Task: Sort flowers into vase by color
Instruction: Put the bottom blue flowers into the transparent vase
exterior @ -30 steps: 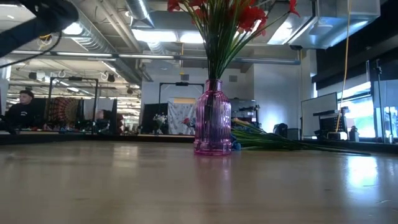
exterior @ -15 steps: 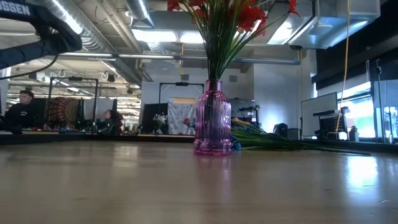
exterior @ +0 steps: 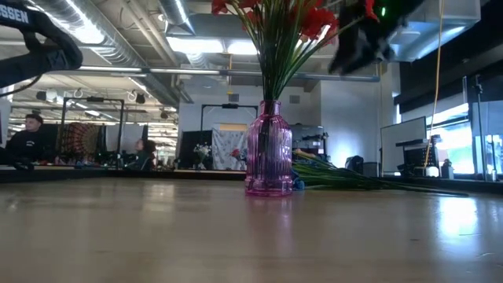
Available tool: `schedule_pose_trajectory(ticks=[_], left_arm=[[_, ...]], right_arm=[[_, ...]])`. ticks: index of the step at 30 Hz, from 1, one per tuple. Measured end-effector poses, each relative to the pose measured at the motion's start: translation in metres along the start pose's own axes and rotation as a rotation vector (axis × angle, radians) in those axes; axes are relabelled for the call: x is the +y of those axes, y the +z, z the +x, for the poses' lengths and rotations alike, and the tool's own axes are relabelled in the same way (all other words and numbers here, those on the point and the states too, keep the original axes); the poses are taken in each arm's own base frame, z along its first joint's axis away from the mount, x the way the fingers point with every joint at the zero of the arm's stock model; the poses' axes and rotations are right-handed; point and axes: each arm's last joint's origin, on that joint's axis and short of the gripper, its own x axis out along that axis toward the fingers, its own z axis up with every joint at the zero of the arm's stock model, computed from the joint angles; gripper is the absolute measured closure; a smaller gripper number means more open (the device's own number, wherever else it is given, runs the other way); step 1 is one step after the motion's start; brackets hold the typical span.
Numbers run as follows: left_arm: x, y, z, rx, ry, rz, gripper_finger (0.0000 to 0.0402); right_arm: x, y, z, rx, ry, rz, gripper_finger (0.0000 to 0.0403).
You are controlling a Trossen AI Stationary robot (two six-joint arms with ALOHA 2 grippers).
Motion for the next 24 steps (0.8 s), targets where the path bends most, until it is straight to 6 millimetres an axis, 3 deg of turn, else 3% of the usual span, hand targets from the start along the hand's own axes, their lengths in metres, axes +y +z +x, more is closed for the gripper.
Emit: schedule_pose_trajectory(ticks=[6, 12, 17, 24], left_arm=[[-0.004, -0.008, 0.004, 0.007, 0.03, 0.024, 0.0291], [-0.006, -0.015, 0.009, 0.01, 0.056, 0.02, 0.0291], [-0.006, -0.021, 0.012, 0.012, 0.076, 0.003, 0.0291], [-0.008, -0.025, 0.016, 0.01, 0.084, 0.0, 0.0292]], right_arm=[[-0.011, -0.025, 0.038, 0.349, -0.021, -0.024, 0.0168], [0.004, -0.047, 0.073, 0.58, 0.067, -0.121, 0.0168], [0.01, -0.074, 0.096, 0.717, 0.095, -0.185, 0.0169], [0.017, -0.097, 0.12, 0.721, 0.119, -0.175, 0.0189]])
